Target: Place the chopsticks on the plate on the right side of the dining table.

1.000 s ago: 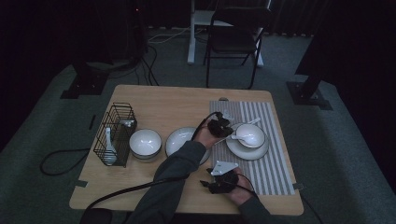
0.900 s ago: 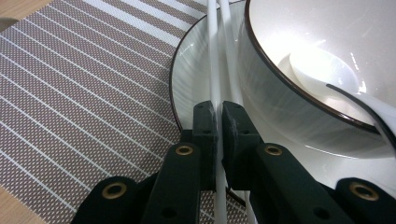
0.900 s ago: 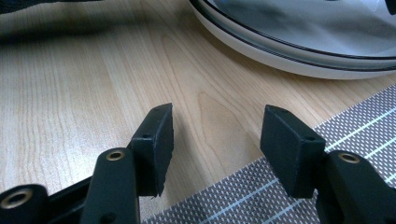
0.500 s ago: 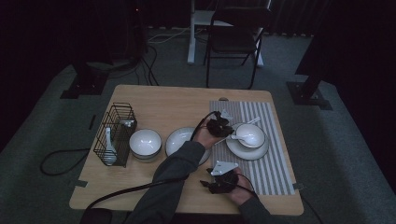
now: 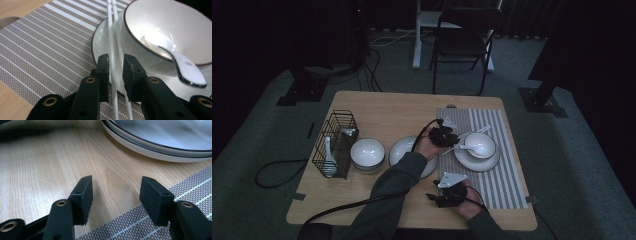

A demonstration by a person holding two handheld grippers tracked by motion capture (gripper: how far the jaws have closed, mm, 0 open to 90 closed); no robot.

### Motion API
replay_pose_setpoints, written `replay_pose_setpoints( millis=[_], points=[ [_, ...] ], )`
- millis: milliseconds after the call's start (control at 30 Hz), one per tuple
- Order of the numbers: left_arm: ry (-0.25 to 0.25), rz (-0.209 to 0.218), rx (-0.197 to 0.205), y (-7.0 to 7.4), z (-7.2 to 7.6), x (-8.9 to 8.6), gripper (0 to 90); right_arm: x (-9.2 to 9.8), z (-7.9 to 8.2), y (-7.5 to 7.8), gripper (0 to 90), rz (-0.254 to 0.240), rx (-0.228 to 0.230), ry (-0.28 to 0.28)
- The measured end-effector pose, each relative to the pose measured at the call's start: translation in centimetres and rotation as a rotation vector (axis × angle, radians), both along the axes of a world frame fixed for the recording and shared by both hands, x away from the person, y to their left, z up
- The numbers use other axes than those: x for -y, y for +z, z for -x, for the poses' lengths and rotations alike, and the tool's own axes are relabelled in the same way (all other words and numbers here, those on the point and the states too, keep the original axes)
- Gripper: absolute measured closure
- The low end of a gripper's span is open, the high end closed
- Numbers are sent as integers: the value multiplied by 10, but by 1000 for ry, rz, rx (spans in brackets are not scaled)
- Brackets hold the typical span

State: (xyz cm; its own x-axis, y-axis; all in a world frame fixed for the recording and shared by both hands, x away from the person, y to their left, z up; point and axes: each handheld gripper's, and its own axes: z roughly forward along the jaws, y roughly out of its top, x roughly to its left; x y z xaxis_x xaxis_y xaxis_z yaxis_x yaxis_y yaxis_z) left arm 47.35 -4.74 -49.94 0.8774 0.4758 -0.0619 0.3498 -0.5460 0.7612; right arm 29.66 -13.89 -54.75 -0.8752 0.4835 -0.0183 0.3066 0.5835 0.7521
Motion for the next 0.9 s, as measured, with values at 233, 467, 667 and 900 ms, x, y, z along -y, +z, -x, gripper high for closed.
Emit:
replay_pose_setpoints(
  millis=[233, 467, 667, 900],
  points=[
    [-14, -11, -7, -7, 1, 2, 752, 0, 0, 0, 437, 0, 0, 0],
    [-34, -22, 5, -8, 3, 5, 781, 0, 0, 0, 437, 0, 0, 0],
    [-45, -43, 9, -10, 2, 7, 797, 0, 0, 0, 437, 0, -1, 0],
    [-67, -51, 20, -10, 1, 9, 800, 0, 0, 0, 436, 0, -2, 0]
  ],
)
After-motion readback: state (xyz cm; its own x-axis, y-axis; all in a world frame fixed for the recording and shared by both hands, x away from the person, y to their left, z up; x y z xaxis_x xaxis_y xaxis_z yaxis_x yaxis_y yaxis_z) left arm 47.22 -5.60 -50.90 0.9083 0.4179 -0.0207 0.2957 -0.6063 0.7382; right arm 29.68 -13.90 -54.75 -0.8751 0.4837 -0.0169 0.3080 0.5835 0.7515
